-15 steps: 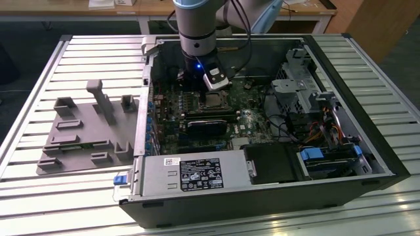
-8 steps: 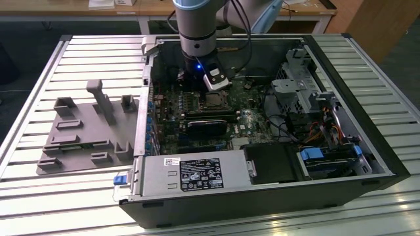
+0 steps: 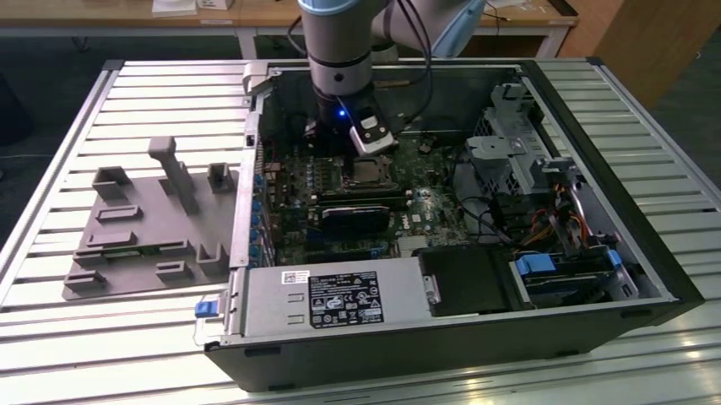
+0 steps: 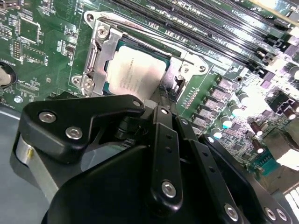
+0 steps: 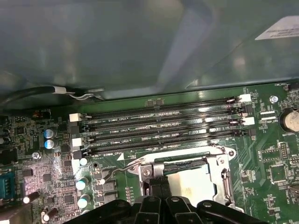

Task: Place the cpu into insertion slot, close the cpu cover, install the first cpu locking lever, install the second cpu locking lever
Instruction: 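Close the cpu cover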

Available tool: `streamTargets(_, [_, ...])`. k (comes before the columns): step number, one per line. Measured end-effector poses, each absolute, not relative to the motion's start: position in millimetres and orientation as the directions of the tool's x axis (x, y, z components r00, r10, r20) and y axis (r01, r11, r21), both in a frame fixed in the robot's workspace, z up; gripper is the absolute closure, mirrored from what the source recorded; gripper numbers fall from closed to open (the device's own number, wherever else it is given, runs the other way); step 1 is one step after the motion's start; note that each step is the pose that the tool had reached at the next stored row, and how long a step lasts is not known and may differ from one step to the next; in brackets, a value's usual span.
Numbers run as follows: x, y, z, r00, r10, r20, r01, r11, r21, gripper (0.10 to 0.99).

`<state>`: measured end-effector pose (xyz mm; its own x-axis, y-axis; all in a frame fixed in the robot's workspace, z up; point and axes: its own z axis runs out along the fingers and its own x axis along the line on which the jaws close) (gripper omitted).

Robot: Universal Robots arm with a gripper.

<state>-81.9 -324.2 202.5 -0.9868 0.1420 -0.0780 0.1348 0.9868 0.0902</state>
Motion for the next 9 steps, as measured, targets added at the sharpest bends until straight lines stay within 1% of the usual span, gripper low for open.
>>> streamTargets(9, [-82,-324,217,-0.987,0.142,-0.078,0.135,0.987,0.090,0.984])
